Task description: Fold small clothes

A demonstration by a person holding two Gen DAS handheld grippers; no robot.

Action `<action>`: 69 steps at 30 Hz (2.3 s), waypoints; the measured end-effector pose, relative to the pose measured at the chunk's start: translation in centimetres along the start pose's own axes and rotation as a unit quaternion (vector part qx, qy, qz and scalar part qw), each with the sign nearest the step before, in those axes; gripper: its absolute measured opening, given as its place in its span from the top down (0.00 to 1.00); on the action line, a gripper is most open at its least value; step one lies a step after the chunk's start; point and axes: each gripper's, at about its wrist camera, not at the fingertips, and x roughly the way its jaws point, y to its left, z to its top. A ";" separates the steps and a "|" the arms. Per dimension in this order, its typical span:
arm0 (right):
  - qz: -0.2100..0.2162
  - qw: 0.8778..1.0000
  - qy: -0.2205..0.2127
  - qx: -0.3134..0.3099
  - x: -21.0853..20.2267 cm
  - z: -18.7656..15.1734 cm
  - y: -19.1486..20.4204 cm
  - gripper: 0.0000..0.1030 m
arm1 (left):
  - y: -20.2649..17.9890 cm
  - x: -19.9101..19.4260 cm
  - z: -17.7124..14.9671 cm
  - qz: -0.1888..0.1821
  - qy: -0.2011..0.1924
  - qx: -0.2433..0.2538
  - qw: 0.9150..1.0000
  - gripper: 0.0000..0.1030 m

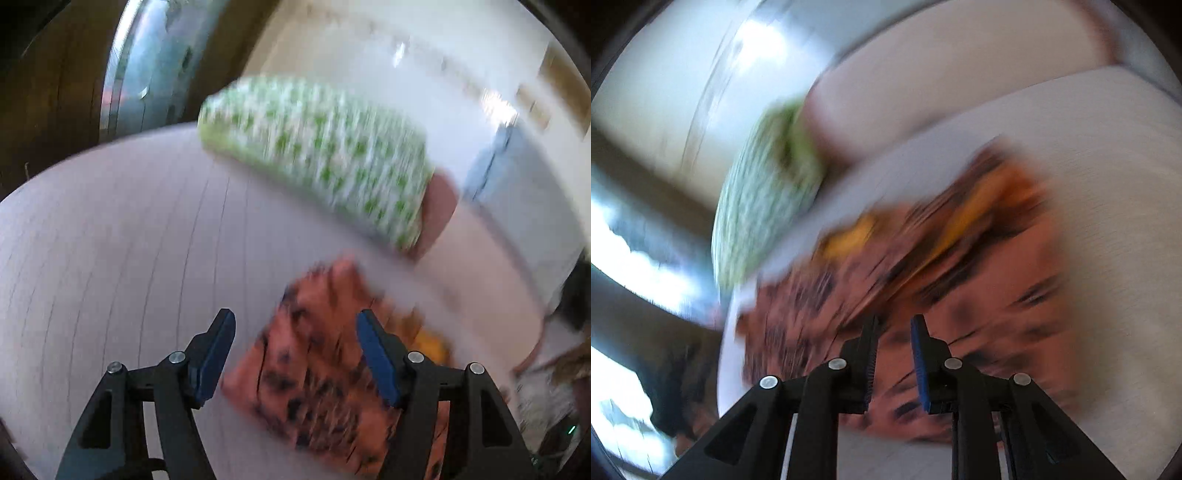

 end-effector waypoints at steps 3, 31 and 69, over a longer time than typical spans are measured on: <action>0.008 0.997 0.068 -0.047 4.4 -2.1 4.5 0.80 | 0.2 2.1 -0.8 -0.033 0.074 -0.023 0.996 0.34; 0.013 0.995 0.055 -0.088 21.7 3.1 19.1 0.80 | 3.3 8.0 2.4 0.043 0.116 -0.065 0.990 0.34; -0.085 0.995 0.021 0.050 7.4 -6.5 0.1 0.84 | -4.7 9.9 -0.8 0.078 0.166 0.164 0.969 0.29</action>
